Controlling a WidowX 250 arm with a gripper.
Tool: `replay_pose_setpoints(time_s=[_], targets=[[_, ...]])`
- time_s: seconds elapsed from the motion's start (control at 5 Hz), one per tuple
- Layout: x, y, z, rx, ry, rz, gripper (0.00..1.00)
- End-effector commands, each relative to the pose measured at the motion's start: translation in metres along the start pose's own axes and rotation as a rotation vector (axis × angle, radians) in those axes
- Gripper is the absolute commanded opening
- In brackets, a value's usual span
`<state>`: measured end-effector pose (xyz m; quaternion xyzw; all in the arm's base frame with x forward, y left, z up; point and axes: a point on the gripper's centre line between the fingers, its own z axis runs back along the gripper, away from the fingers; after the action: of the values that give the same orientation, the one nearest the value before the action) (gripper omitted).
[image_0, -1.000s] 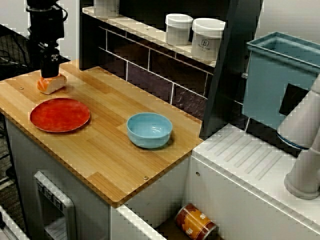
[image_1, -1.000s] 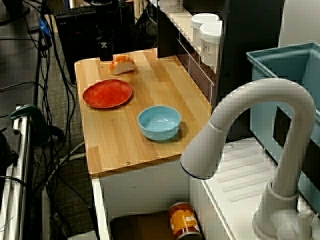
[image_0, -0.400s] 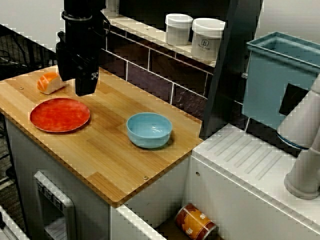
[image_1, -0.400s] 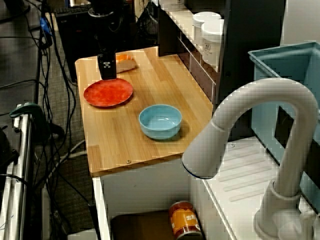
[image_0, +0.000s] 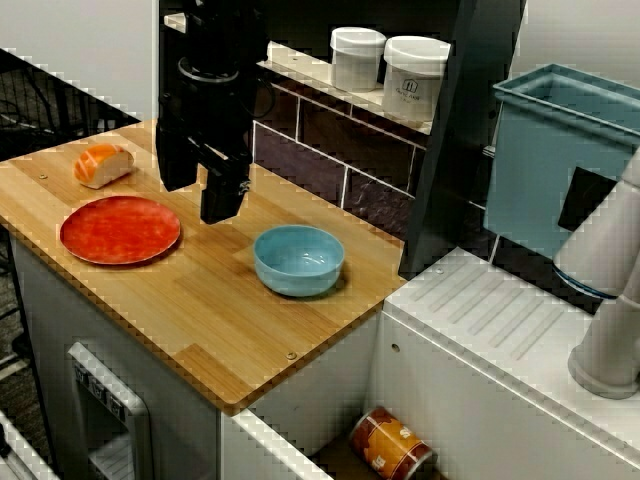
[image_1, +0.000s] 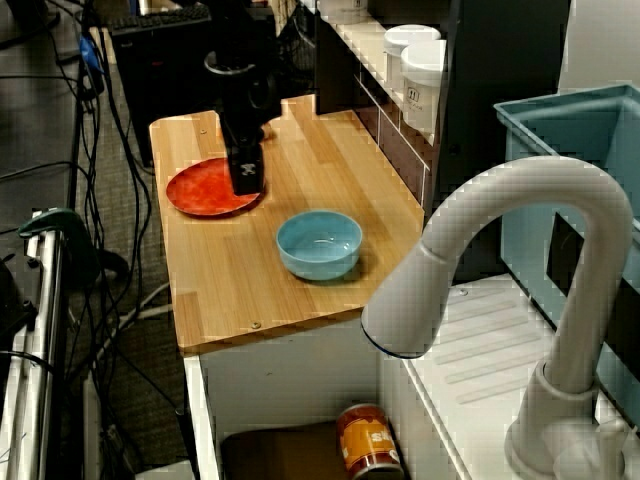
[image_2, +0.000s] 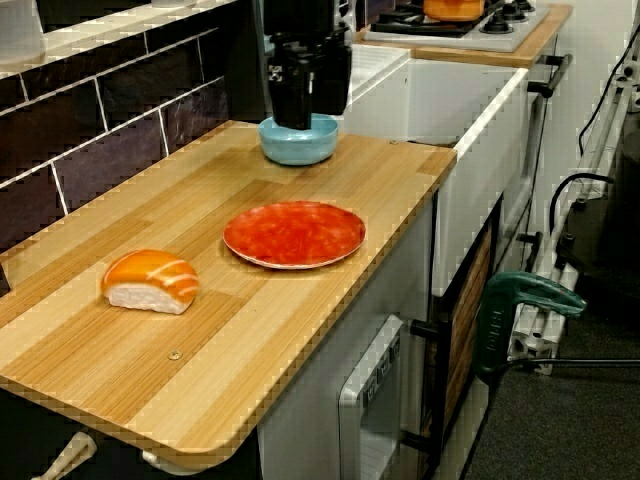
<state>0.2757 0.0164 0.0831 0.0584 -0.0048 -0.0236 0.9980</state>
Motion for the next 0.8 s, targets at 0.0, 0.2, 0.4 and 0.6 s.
replay_pose_setpoints(time_s=[0.0, 0.2, 0.4, 0.6], targets=[[0.036, -0.026, 0.012, -0.03, -0.015, 0.067, 1.0], [0.042, -0.026, 0.012, -0.039, -0.017, 0.08, 1.0], [0.039, -0.024, 0.002, -0.033, -0.007, 0.081, 1.0], [0.03, -0.021, -0.005, -0.059, 0.003, 0.079, 1.0]])
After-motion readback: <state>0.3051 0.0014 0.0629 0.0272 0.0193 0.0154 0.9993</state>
